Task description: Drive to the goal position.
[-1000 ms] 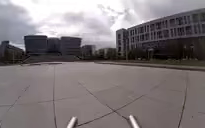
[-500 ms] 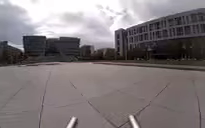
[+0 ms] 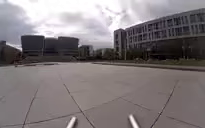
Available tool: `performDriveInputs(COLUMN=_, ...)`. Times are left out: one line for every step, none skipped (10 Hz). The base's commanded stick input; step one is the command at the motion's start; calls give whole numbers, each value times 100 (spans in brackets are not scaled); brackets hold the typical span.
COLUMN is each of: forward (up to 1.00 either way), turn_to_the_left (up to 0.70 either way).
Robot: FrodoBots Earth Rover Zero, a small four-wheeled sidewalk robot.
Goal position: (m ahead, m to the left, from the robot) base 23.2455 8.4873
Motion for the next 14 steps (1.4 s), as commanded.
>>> performDriveInputs(forward=70, turn_to_the_left=1)
performDriveInputs(forward=70, turn_to_the_left=1)
performDriveInputs(forward=70, turn_to_the_left=1)
performDriveInputs(forward=70, turn_to_the_left=1)
performDriveInputs(forward=70, turn_to_the_left=1)
performDriveInputs(forward=70, turn_to_the_left=1)
performDriveInputs(forward=70, turn_to_the_left=1)
performDriveInputs(forward=70, turn_to_the_left=1)
performDriveInputs(forward=70, turn_to_the_left=1)
performDriveInputs(forward=70, turn_to_the_left=1)
performDriveInputs(forward=70, turn_to_the_left=1)
performDriveInputs(forward=70, turn_to_the_left=16)
performDriveInputs(forward=70, turn_to_the_left=28)
performDriveInputs(forward=70, turn_to_the_left=32)
